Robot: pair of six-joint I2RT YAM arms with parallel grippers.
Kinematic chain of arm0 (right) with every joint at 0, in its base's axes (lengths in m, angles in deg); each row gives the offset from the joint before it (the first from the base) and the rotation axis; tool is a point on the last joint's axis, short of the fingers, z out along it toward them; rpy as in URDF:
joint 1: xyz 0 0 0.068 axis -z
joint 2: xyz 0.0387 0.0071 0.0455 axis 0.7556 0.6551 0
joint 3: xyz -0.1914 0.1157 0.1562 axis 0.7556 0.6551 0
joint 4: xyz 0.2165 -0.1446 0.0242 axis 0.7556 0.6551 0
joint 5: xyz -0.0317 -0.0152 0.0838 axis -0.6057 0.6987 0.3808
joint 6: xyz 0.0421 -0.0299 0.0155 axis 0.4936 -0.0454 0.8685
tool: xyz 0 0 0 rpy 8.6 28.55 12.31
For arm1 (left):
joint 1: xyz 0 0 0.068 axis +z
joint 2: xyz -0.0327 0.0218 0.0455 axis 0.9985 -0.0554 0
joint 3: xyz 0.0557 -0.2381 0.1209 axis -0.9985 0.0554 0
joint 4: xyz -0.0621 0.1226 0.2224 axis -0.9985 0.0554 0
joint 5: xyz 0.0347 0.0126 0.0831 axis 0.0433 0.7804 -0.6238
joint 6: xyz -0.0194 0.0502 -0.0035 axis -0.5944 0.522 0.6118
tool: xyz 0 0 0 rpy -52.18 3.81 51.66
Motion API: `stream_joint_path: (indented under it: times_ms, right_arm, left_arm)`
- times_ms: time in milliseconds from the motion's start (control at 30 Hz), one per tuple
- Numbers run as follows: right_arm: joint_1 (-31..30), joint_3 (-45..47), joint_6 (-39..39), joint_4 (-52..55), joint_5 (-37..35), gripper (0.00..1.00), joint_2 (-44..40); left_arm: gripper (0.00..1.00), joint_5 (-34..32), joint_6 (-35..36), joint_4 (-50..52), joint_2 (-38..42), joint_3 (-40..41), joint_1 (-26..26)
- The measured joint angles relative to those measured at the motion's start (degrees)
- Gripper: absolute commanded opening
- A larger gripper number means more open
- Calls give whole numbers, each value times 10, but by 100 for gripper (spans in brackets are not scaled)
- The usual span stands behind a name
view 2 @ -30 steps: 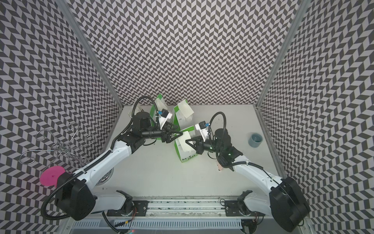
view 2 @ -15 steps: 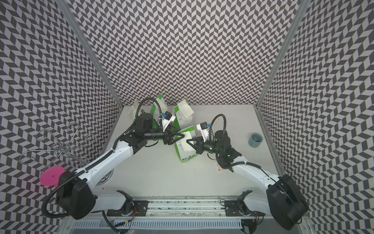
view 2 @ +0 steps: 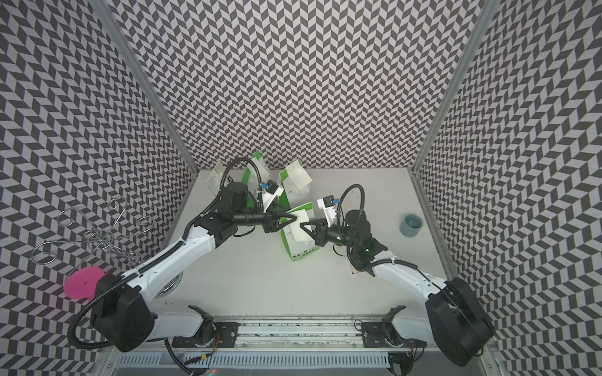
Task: Staple the receipts to the bags
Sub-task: Hold the receipt from the takeout bag.
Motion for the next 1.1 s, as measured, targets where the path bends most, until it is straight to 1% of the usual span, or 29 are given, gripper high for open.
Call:
stream_joint_path:
  times_ms: [333, 600, 767, 900, 967, 1033, 1100]
  right_arm:
    - [0, 8, 16, -18, -5, 0, 6]
    - [0, 9, 29, -38, -10, 0, 6]
    - [1, 10, 32, -44, -11, 0, 7]
    - [1, 11, 35, -47, -12, 0, 10]
    - [1, 12, 37, -50, -12, 0, 12]
    - [1, 15, 40, -53, -12, 0, 14]
    - [1, 16, 42, -55, -12, 0, 17]
  left_arm:
    - [50, -5, 1, 1, -5, 0, -3]
    - [46, -7, 2, 3, -7, 0, -3]
    - [41, -8, 2, 4, -7, 0, -4]
    - [39, -8, 3, 4, -7, 0, -6]
    - [37, -8, 4, 4, -7, 0, -7]
    - [33, -8, 4, 4, -7, 0, -7]
    - [32, -8, 6, 5, -7, 0, -7]
